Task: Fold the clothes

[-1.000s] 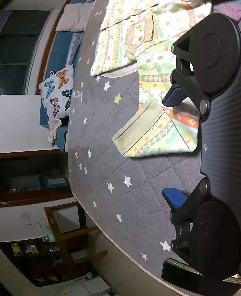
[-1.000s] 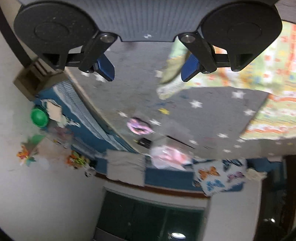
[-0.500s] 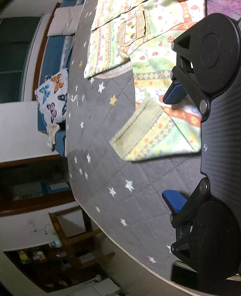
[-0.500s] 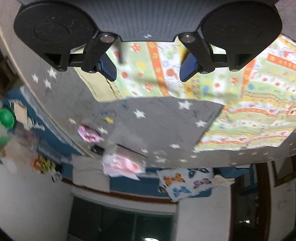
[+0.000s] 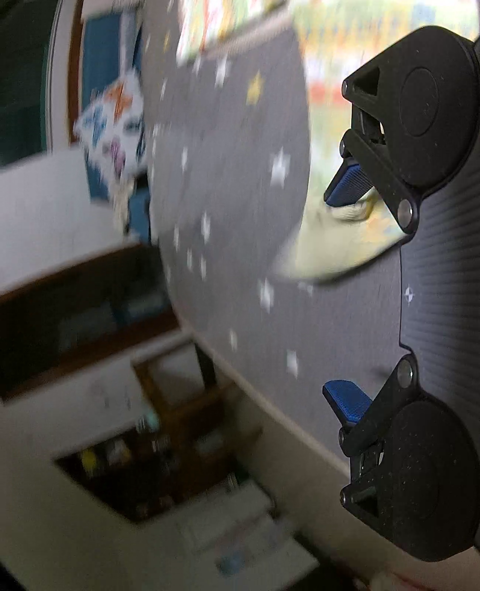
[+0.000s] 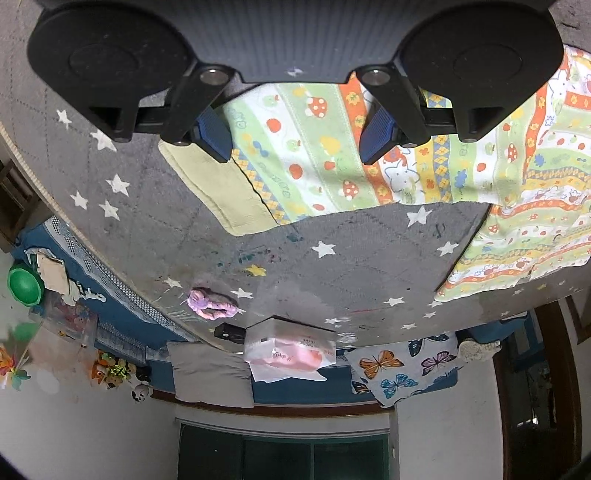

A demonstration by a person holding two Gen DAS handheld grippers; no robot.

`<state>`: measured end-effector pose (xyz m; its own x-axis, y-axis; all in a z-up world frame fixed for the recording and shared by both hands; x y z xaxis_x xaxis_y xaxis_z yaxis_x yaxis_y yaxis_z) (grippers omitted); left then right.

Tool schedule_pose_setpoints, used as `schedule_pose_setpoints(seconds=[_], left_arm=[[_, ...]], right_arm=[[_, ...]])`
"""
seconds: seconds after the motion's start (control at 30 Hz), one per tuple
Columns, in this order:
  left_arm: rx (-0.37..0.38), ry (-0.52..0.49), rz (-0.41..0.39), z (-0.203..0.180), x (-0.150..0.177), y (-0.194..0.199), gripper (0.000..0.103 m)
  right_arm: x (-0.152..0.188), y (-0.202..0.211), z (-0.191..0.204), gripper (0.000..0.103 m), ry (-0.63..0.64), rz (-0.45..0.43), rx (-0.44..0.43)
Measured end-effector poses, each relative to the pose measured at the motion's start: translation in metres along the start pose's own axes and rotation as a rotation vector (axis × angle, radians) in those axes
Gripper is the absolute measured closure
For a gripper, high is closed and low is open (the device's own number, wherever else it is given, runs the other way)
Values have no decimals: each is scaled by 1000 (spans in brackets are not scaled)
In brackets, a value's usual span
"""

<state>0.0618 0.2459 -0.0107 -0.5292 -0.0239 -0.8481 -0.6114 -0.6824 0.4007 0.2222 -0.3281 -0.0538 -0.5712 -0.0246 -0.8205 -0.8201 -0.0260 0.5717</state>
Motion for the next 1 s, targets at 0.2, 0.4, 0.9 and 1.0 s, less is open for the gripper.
schedule_pose_setpoints(seconds=[0.2,0.4,0.9,1.0], left_arm=[[-98,75,50,44,8,-6,2],[45,102,10,36,3,30,2],[316,-104,-60,-75,-1,54,2],[308,-129,-74,-80,5,51,0]], right_arm=[[-1,0,2,25,-1,-3,5],[-1,0,4,23,4,-5,5],[-2,-7,0,19,3,-16,-7],[-4,-10,-1,19,2,-20,-6]])
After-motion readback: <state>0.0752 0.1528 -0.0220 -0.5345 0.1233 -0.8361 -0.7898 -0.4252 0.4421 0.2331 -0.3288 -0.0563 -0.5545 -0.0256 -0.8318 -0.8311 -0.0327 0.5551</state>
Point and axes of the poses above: each gripper's, at about its wrist camera, not at the fingertips, and y roughly against the way its jaws point, z to its left, x to its underside, the point moved 1 cm from there along -y, roughly the way its jaws point, and after that the axes turned 8 degrees about -z, right-handed, at the moved point
